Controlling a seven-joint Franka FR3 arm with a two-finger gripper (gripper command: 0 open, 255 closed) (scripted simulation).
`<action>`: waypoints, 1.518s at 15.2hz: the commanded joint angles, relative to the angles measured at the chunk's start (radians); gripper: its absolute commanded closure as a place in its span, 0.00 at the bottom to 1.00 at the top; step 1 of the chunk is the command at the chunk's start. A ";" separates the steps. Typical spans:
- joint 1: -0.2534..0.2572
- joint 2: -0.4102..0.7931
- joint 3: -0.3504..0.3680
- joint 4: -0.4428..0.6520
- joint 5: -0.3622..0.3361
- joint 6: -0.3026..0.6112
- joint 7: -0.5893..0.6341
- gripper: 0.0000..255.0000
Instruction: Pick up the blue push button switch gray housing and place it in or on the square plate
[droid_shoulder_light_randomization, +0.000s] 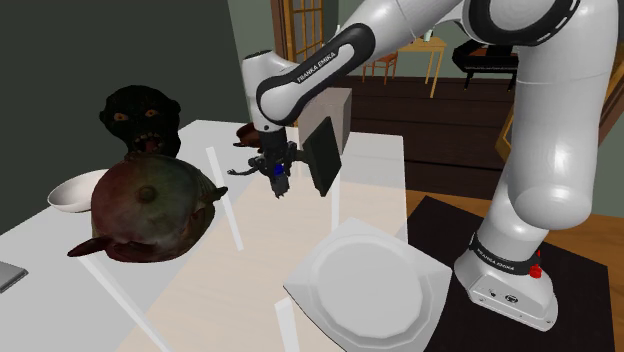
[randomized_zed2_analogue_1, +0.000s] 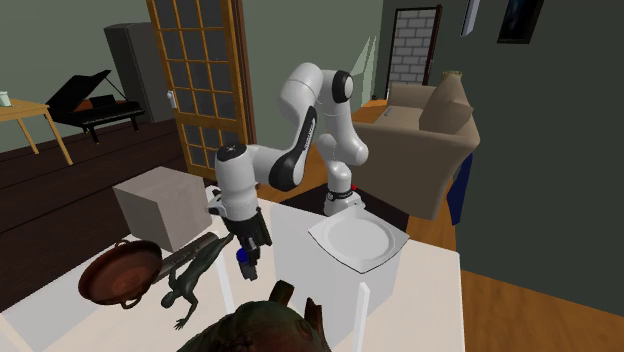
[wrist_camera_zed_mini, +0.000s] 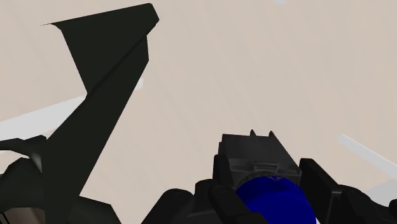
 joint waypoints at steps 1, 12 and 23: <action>-0.001 -0.010 0.000 0.008 0.002 -0.018 -0.001 1.00; -0.003 -0.064 0.005 0.088 0.018 -0.151 -0.014 1.00; 0.021 -0.251 0.034 -0.065 0.060 -0.182 0.025 1.00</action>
